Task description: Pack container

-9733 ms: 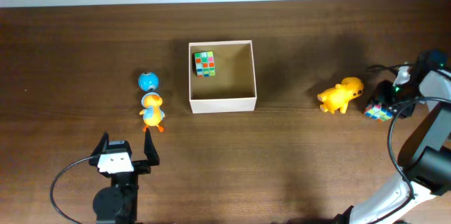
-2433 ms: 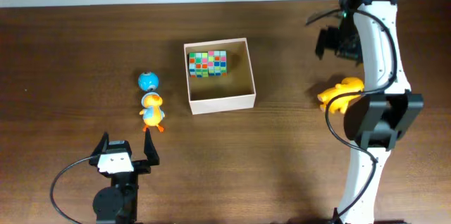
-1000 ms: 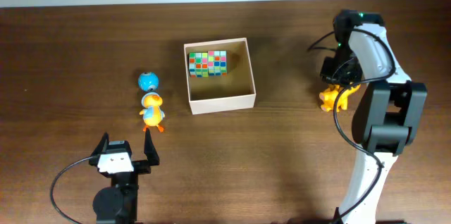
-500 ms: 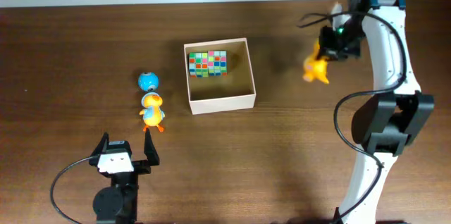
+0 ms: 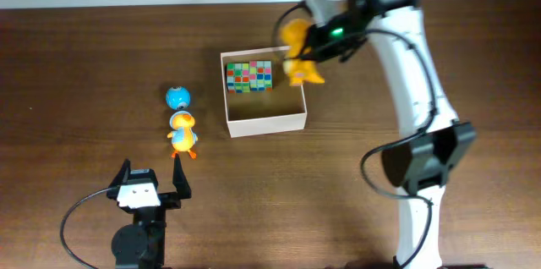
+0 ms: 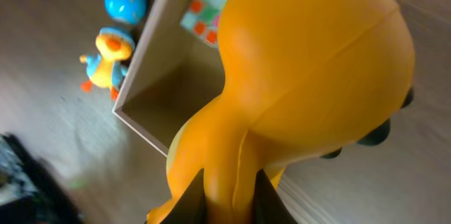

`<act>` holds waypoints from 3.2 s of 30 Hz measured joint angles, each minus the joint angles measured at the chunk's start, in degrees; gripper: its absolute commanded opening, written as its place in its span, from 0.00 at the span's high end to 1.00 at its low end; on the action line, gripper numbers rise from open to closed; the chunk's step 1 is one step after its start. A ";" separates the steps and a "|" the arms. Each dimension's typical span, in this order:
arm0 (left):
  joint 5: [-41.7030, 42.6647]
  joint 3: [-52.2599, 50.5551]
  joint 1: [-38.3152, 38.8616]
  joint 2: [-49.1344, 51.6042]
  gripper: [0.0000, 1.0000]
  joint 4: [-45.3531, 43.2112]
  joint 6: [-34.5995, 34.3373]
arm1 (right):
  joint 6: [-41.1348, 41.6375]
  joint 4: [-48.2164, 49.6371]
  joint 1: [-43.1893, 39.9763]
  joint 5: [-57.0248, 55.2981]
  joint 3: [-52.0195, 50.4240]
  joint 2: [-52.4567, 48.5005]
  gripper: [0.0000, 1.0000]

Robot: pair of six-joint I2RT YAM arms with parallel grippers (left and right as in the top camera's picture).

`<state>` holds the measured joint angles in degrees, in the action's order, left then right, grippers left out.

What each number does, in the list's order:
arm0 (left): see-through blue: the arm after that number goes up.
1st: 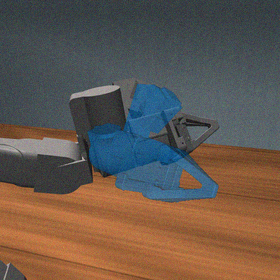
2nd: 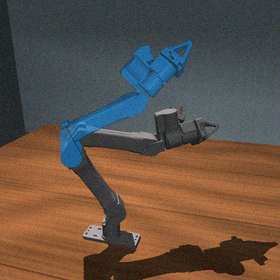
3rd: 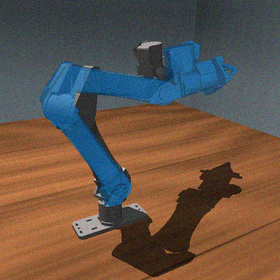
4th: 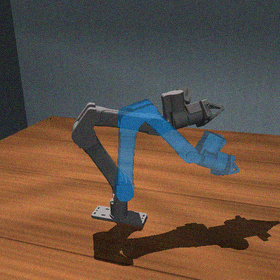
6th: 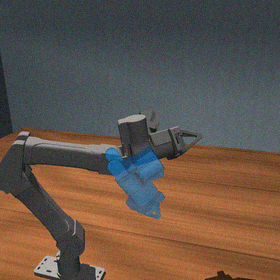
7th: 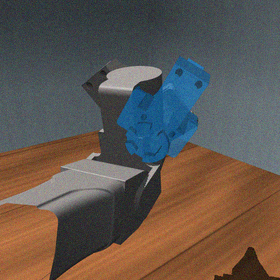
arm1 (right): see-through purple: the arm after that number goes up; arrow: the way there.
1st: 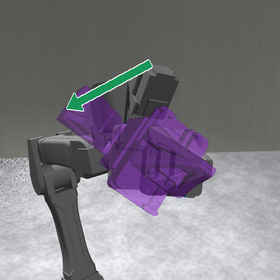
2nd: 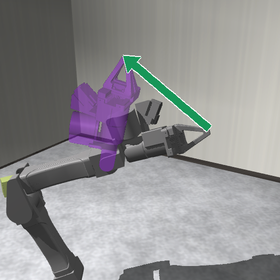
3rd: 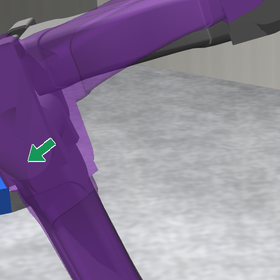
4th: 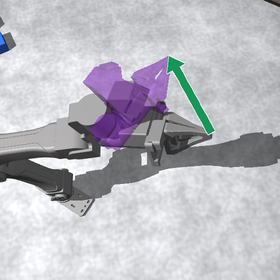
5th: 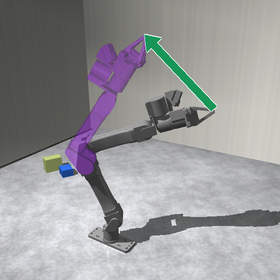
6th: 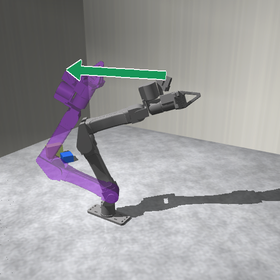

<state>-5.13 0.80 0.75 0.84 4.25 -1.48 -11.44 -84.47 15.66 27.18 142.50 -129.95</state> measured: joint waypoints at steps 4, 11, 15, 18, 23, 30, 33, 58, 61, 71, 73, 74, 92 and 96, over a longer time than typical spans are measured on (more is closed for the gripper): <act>0.00 0.00 0.00 0.00 0.01 0.00 0.00 | -0.90 0.50 7.21 -6.25 0.00 0.00 0.90; 0.00 0.00 0.00 0.00 0.01 0.00 0.00 | -2.51 0.74 13.64 -14.82 0.00 0.00 0.94; 0.02 0.00 0.00 0.00 0.01 0.00 0.00 | -2.25 1.73 13.75 -17.20 0.00 0.00 0.96; 0.02 0.00 0.00 0.00 0.01 0.00 0.00 | -2.25 1.92 13.33 -18.80 0.00 0.00 0.96; 0.00 0.00 0.00 0.00 0.01 0.00 0.00 | -2.27 3.08 13.25 -19.93 -0.07 -0.04 0.96; 0.02 0.00 0.00 0.00 0.01 0.00 0.00 | -13.99 2.32 13.25 -19.82 -0.11 -0.07 0.96; 0.00 0.00 0.00 0.00 0.01 0.00 0.00 | -25.68 0.42 13.25 -18.99 -0.22 -0.07 0.96; 0.02 0.00 0.00 0.00 0.01 0.00 0.00 | -70.31 11.19 13.25 -10.10 -17.09 -0.52 0.93; 0.00 0.00 0.00 0.00 0.01 0.00 0.00 | -70.55 11.04 13.25 -10.05 -17.16 -0.55 0.01; 0.00 0.00 0.00 0.00 0.01 0.00 0.00 | -70.58 11.13 13.25 -10.16 -17.16 -0.55 0.01; 0.02 0.00 0.00 0.00 0.01 0.00 0.00 | -69.72 11.13 13.25 -10.16 -17.14 -0.55 0.01; 0.00 0.00 0.00 0.00 0.01 0.00 0.00 | -69.11 11.06 13.25 -10.16 -16.98 -0.55 0.01; 0.02 0.00 0.00 0.00 0.01 0.00 0.00 | -4.28 3.06 -2.40 -24.94 13.40 0.48 0.01; 0.00 0.00 0.00 0.00 0.01 0.00 0.00 | 7.65 -1.31 -12.31 -24.76 14.21 0.61 0.01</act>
<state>-5.13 0.80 0.75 0.84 4.25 -1.48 -3.79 -85.78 3.36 2.42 156.70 -129.34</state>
